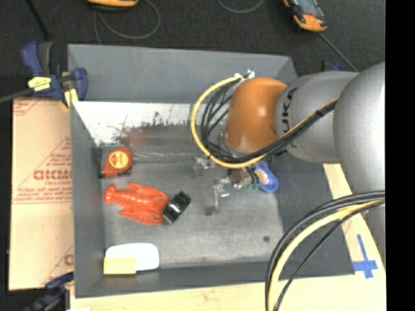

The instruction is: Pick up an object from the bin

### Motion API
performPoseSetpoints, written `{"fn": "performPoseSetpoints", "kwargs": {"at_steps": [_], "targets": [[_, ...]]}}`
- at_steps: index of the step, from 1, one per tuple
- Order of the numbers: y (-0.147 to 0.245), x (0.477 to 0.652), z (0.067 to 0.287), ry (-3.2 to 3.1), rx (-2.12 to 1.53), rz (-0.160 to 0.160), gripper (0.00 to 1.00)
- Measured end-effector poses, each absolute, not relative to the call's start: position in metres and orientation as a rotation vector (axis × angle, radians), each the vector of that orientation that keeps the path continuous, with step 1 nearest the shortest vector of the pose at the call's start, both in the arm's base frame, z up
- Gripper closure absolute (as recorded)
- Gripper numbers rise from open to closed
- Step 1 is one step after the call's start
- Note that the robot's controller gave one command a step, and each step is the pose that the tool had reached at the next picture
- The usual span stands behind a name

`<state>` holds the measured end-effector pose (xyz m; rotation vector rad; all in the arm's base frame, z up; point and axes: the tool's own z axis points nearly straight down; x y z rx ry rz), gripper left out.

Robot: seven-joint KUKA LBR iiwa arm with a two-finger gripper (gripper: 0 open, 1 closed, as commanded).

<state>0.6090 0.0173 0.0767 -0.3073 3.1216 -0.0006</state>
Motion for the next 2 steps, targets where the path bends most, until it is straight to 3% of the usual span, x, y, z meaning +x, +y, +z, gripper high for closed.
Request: {"fn": "performPoseSetpoints", "kwargs": {"at_steps": [1, 2], "targets": [[0.047, 0.566, 0.073, 3.122, -0.311, 0.000, 0.00], [0.062, 0.551, 0.071, 3.111, -0.451, 0.001, 0.00]]}}
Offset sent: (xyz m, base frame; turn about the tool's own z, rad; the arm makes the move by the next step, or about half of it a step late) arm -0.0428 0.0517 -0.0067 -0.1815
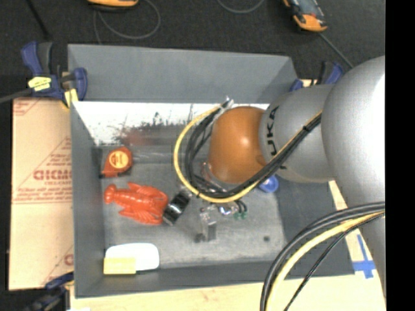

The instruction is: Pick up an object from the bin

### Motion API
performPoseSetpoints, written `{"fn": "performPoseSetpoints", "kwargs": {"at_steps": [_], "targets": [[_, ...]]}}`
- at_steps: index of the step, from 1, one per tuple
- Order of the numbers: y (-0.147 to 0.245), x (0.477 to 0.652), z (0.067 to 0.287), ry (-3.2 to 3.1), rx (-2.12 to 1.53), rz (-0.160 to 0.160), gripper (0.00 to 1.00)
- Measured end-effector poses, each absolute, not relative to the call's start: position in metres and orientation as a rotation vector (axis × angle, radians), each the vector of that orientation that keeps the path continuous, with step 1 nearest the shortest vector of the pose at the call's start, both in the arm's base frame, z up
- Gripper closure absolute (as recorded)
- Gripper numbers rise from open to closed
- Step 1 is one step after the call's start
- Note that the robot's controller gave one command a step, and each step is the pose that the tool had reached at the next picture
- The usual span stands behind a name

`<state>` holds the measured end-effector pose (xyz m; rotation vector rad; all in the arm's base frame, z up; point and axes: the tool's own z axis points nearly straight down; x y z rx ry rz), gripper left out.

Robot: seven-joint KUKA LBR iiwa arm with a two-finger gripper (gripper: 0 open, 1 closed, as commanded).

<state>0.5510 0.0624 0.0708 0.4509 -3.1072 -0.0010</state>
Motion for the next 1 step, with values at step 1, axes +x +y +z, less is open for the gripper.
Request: {"fn": "performPoseSetpoints", "kwargs": {"at_steps": [1], "targets": [[0.0664, 0.5507, 0.0707, -3.131, 0.267, -0.002, 1.00]]}}
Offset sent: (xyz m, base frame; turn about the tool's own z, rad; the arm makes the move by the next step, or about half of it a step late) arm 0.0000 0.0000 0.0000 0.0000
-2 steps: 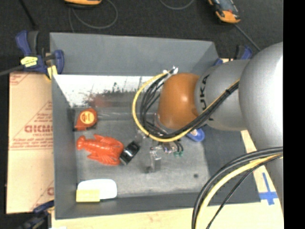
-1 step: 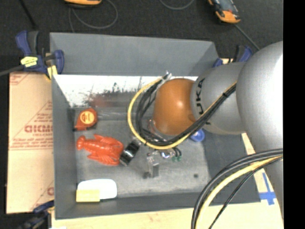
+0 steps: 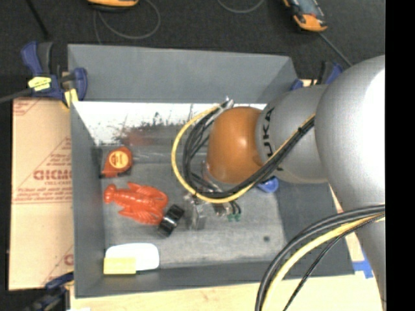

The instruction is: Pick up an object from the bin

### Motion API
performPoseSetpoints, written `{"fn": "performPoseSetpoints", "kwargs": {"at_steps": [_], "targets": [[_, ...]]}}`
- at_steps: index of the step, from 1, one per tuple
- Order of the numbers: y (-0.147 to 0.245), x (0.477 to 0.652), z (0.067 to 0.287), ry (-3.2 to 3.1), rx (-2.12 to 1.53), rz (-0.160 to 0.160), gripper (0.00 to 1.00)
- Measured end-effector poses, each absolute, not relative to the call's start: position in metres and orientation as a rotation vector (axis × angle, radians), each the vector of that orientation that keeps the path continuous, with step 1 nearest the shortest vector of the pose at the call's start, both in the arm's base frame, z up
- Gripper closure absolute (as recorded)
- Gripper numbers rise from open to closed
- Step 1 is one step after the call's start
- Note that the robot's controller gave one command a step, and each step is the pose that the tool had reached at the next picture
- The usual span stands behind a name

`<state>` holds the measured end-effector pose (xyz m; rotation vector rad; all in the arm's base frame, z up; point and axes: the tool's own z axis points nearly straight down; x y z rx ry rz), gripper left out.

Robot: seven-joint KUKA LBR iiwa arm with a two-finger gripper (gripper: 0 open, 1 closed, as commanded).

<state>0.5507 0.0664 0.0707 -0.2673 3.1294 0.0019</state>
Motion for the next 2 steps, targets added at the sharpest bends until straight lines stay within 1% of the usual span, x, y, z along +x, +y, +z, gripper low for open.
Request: {"fn": "performPoseSetpoints", "kwargs": {"at_steps": [1, 2], "targets": [[0.0666, 0.5496, 0.0705, 3.130, -0.263, 0.000, 0.00], [0.0665, 0.5496, 0.0704, 3.130, -0.264, 0.000, 0.00]]}}
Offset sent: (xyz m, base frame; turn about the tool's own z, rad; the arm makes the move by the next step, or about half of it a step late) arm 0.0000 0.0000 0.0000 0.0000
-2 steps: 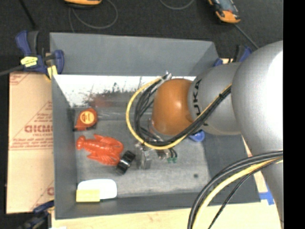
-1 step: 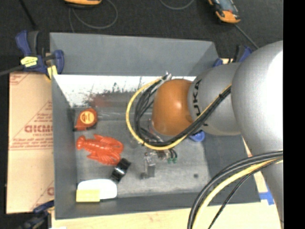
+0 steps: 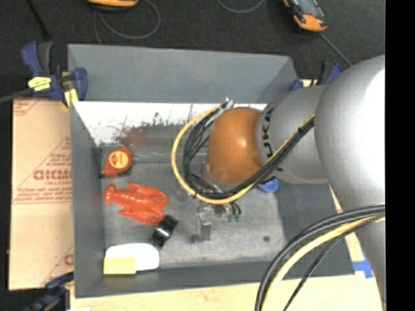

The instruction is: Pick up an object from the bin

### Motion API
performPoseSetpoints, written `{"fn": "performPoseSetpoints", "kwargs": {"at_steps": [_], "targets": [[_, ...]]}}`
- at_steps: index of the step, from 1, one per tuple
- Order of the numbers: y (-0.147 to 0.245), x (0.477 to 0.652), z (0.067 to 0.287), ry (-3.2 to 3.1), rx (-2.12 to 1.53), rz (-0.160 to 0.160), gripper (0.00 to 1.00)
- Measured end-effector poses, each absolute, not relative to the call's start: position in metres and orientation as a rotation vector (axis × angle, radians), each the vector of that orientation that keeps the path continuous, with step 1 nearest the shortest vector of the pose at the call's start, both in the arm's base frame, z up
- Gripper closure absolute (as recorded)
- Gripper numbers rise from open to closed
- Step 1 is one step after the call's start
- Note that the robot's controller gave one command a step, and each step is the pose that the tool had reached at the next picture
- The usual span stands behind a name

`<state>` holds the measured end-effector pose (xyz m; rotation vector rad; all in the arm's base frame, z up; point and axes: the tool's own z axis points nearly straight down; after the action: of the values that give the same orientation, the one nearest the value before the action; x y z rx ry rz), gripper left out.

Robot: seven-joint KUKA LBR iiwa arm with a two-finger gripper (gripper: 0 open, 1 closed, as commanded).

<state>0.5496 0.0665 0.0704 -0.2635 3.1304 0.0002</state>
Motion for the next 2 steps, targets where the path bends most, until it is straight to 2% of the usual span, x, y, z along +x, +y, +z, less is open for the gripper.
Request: {"fn": "performPoseSetpoints", "kwargs": {"at_steps": [1, 2], "targets": [[0.078, 0.544, 0.091, 3.129, -0.242, 0.002, 0.00], [0.093, 0.542, 0.088, 3.123, -0.296, 0.000, 0.00]]}}
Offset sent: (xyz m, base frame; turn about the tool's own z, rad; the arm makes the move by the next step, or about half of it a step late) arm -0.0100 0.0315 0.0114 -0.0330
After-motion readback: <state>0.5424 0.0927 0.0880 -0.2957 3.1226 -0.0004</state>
